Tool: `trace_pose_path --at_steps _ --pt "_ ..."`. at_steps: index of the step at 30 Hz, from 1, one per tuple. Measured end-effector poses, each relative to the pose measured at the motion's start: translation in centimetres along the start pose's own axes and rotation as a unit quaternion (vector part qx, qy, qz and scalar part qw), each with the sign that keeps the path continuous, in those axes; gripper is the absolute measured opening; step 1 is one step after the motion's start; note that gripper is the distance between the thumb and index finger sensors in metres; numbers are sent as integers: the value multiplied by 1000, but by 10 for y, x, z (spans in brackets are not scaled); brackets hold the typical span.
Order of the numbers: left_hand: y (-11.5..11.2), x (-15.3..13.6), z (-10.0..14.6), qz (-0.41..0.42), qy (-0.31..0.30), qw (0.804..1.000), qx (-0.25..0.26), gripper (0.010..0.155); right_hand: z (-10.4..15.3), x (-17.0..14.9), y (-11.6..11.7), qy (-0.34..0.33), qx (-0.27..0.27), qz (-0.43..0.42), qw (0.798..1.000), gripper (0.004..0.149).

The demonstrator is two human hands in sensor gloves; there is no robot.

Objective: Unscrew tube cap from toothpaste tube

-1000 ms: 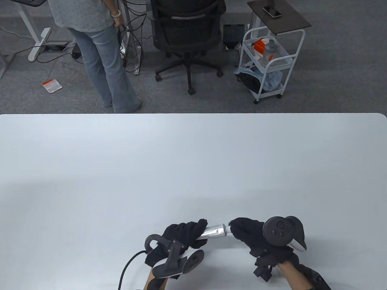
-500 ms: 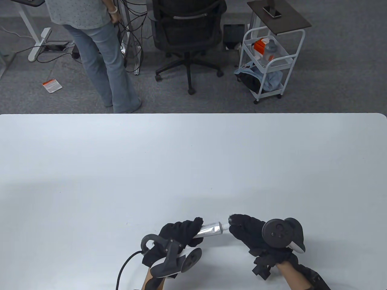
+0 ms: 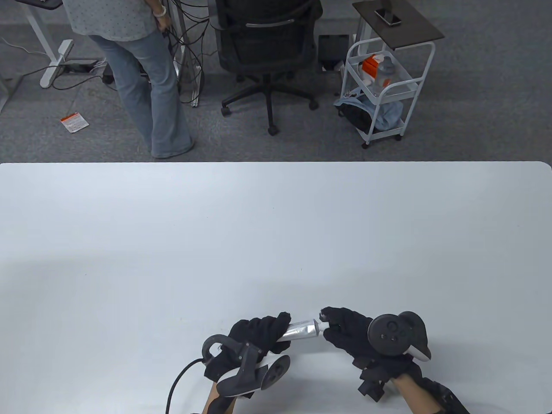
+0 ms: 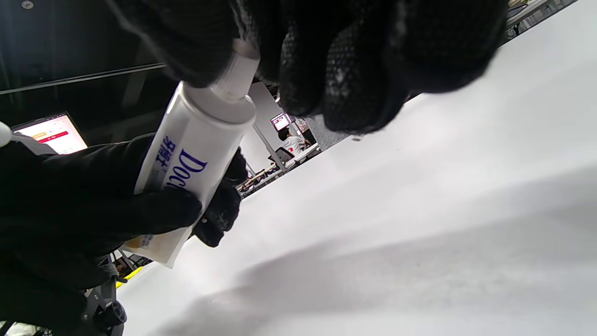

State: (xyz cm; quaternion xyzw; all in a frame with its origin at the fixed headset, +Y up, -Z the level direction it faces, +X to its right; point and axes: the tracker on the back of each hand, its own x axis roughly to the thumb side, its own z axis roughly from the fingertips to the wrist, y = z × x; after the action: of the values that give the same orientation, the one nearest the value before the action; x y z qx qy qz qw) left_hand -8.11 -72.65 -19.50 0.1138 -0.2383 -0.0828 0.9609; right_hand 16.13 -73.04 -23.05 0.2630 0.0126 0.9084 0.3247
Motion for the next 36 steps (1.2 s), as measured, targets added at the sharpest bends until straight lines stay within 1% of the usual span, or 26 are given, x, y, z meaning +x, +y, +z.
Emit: trace_pose_path --at_steps 2,3,7,12,15,18,20,22,24,28,32,36 --pt "0 -1 0 -6 4 1000 1 71 1 -4 -1 20 -14 -18 1000 68" --pt "0 -1 0 -7 5 1000 2 71 1 -7 -2 34 -19 -32 999 67" --pt "0 1 0 -4 1 1000 3 71 0 -13 0 66 -5 -59 996 59" --pt "0 3 0 -5 -3 1000 1 71 -2 -9 4 57 12 -64 996 49" --pt "0 3 0 -7 -3 1000 0 71 -2 -6 3 43 13 -62 997 47" --pt "0 2 0 -9 -2 1000 -1 71 -2 -2 2 18 13 -50 998 49" --pt "0 2 0 -11 0 1000 -2 71 -2 -2 2 13 14 -43 999 51" --pt "0 2 0 -10 2 1000 -2 71 -1 -4 4 21 6 -34 999 62" --pt "1 1 1 -11 3 1000 0 71 0 -8 4 39 -7 -34 999 68" --pt "0 1 0 -11 2 1000 2 71 -1 -15 7 72 7 -78 994 60" --pt "0 2 0 -11 -1 1000 0 71 -2 -13 7 67 16 -89 994 50" --pt "0 2 0 -14 0 1000 -2 71 -3 -9 6 49 18 -87 995 48"
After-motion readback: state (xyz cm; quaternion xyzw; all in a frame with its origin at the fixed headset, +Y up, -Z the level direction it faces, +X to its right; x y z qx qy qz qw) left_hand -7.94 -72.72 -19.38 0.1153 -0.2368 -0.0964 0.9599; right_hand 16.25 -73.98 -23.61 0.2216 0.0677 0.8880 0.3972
